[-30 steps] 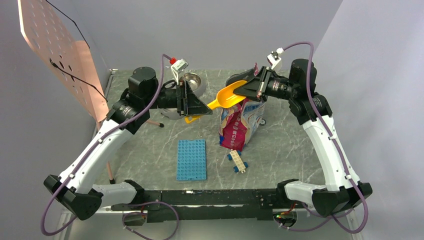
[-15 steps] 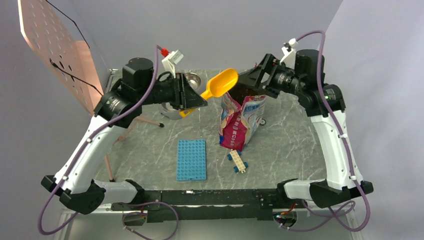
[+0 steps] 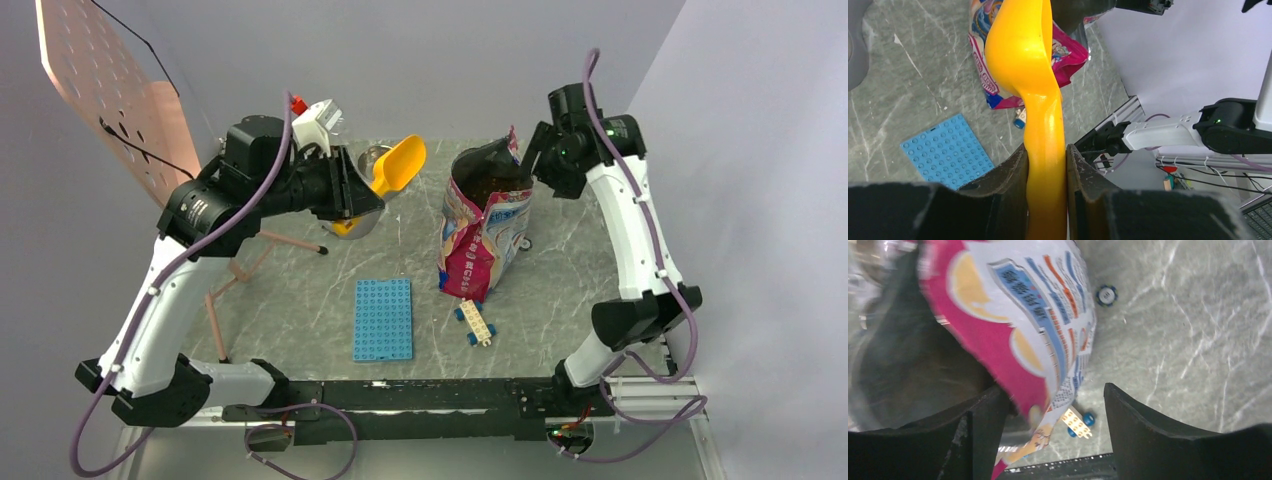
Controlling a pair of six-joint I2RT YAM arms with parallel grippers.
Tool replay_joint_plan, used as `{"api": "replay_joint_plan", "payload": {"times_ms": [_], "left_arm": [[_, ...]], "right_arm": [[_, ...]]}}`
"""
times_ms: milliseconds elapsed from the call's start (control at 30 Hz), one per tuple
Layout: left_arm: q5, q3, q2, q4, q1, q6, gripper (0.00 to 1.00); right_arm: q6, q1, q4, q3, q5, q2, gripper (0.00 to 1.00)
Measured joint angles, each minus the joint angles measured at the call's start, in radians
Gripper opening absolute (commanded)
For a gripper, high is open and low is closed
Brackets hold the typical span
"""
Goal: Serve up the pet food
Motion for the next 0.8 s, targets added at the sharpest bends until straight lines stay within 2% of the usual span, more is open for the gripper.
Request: {"api": "replay_joint_plan", "payload": {"times_ms": [200,233,267,367,533,667,800], "left_arm": [[0.017,-0.048,0.000,-0.005,0.000,0.002,0.00],[0.019,-0.053,0.000,-0.005,0.000,0.002,0.00],[0.019,-0.056,0.001,-0.008,0.000,0.002,0.00],[0.020,-0.057,0.003,-0.015,0.000,0.002,0.00],[0.019,-0.057,0.005,-0.022,0.000,0.002,0.00],[0.025,-0.057,0.009,-0.025,0.000,0.002,0.00],[0.045,-0.057,0.023,-0.024,0.000,0.002,0.00]], "right_arm": [[0.006,0.030,0.002,-0.101,0.050,0.038,0.22],[0.001,0.044,0.003,-0.101,0.068,0.040,0.08],[-0.002,0.061,0.008,-0.103,0.093,0.040,0.00],[-0.025,0.100,0.022,-0.119,0.172,0.040,0.00],[-0.079,0.077,0.006,-0.093,0.239,0.051,0.00],[-0.176,-0.010,0.003,-0.016,0.221,0.099,0.00],[-0.312,-0.119,0.057,-0.009,0.189,0.110,0.00]]}}
